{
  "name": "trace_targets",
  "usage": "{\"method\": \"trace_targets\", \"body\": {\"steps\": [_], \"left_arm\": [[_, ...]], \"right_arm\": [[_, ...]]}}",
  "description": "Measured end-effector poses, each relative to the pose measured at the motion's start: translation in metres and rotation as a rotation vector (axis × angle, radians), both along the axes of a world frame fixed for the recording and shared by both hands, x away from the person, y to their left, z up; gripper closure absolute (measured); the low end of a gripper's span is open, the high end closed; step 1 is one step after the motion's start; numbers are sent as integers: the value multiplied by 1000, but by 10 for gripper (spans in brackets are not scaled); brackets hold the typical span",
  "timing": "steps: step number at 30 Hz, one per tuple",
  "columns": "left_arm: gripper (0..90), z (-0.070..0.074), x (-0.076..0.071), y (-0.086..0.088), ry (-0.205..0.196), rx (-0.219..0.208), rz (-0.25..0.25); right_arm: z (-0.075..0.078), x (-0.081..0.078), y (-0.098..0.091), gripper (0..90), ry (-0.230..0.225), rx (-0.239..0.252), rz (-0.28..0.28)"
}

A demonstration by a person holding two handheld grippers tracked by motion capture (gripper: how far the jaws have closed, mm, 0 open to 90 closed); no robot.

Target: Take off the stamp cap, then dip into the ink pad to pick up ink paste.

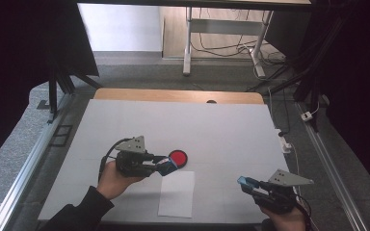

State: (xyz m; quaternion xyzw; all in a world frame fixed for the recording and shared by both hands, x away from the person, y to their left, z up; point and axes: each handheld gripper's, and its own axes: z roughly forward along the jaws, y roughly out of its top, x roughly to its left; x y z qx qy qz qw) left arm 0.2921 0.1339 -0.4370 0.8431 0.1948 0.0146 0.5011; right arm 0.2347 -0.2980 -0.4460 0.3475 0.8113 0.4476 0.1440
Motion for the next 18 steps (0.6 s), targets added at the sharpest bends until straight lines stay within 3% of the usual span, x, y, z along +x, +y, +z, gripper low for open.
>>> {"method": "trace_targets", "body": {"steps": [18], "left_arm": [[698, -4, 12, -7, 16, 38, 52]], "right_arm": [[-4, -3, -7, 686, 28, 0, -11]]}}
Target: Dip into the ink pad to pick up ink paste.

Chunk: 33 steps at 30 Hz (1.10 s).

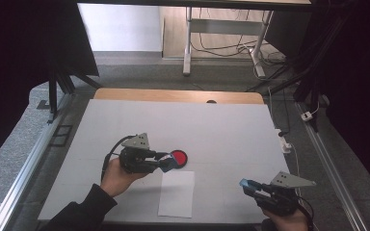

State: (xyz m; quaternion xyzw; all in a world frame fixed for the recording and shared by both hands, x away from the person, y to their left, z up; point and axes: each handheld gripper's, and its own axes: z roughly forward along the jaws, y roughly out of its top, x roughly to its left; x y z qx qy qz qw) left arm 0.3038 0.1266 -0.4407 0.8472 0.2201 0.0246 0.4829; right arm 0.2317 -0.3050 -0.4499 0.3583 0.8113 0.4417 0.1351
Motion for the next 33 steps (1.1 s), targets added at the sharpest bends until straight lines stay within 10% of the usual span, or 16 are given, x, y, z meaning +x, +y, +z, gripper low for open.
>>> {"method": "trace_targets", "body": {"steps": [33], "left_arm": [[699, -13, 44, -31, 22, 121, 92]], "right_arm": [[-2, 0, -2, 685, 26, -1, -16]]}}
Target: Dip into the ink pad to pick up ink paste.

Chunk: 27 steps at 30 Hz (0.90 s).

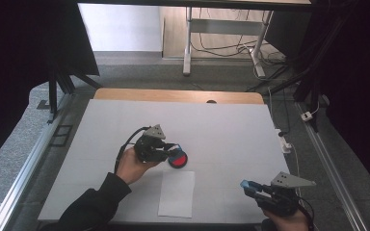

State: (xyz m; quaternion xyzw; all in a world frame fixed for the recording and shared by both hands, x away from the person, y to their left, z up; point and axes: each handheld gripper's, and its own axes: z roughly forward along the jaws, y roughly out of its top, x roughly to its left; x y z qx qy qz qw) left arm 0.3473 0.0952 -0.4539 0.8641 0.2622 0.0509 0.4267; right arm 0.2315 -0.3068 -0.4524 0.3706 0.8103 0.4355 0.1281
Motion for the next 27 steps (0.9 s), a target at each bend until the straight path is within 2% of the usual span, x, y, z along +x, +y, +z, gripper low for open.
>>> {"method": "trace_targets", "body": {"steps": [12, 18, 27], "left_arm": [[699, -15, 17, -13, 24, 56, 28], [699, -23, 21, -17, 28, 80, 37], [698, -34, 25, -19, 35, 108, 51]], "right_arm": [[0, 0, 1, 686, 1, -12, -6], [0, 0, 2, 686, -3, -30, -3], [0, 0, 2, 686, -1, -29, -3]]}}
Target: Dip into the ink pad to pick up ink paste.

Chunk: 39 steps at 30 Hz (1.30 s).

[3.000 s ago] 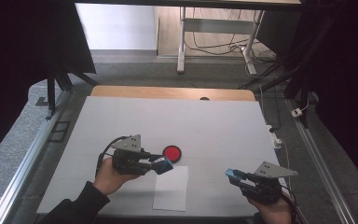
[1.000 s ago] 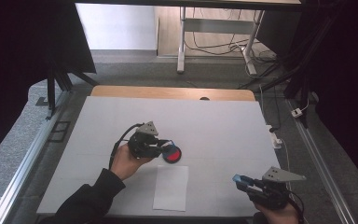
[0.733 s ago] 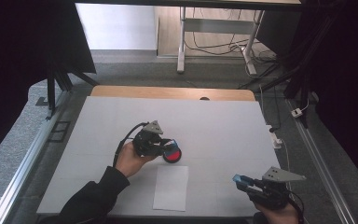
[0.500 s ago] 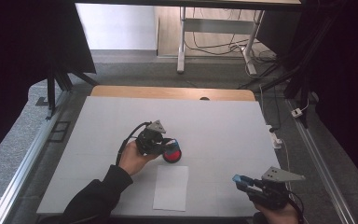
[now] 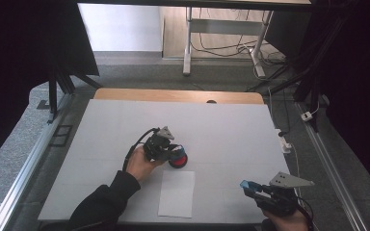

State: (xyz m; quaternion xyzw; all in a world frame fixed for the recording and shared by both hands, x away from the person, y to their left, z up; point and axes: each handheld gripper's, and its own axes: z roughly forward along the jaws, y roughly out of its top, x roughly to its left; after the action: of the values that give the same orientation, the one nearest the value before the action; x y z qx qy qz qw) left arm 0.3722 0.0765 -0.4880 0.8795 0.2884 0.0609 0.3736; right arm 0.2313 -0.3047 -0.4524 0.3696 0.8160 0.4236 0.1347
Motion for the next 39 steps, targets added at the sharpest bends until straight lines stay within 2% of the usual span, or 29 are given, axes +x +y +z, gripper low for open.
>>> {"method": "trace_targets", "body": {"steps": [12, 18, 25, 29, 39], "left_arm": [[699, -6, 2, -5, 10, 28, 13], [702, -3, 0, -12, -3, 77, 15], [705, -5, 6, -7, 48, 36, 34], [706, -4, 4, -10, 33, 59, 30], [706, -1, -6, -21, -38, 150, 22]], "right_arm": [[0, 0, 0, 685, 2, 1, 2], [0, 0, 0, 685, 2, 2, -1], [0, 0, 1, 685, 3, 1, 1], [0, 1, 1, 686, 6, -6, 2], [-1, 1, 1, 685, 8, -7, 2]]}}
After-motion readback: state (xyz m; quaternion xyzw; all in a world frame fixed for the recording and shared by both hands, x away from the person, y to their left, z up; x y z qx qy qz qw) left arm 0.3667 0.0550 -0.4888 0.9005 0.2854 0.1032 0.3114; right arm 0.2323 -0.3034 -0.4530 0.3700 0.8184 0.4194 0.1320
